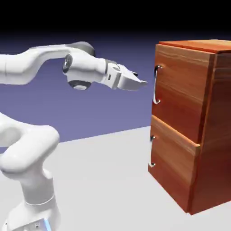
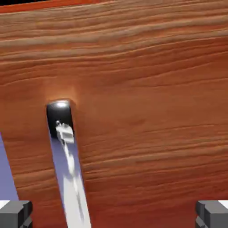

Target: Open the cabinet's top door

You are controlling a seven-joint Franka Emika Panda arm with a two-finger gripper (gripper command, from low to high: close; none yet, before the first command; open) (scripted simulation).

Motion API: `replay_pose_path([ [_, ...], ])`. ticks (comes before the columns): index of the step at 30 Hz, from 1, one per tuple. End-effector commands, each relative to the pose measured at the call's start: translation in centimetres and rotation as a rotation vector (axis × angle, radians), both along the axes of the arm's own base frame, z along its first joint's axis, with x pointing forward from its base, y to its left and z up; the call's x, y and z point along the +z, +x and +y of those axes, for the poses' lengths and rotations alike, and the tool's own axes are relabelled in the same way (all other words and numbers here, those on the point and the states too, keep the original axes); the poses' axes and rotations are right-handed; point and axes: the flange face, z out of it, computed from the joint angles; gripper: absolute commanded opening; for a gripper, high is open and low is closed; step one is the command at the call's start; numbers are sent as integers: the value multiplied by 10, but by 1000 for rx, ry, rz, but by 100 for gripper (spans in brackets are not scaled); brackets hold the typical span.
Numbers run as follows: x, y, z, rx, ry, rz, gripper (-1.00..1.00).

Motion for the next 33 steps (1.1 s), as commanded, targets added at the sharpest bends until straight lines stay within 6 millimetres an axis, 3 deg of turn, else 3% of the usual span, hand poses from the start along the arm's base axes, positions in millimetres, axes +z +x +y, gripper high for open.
replay_pose_path([
  [1, -2, 1, 3, 1, -5, -14, 0],
  [10, -32, 20, 24, 4, -66, -135, 0],
  [18, -65, 43, 30, -1, -126, -221, 0],
  [23, -65, 93, 27, -1, -126, -221, 0],
  [24, -65, 93, 27, -1, -126, -221, -100],
  [25, -65, 93, 27, -1, -126, -221, -100],
  [33, -65, 36, -10, 234, -100, -235, -100],
])
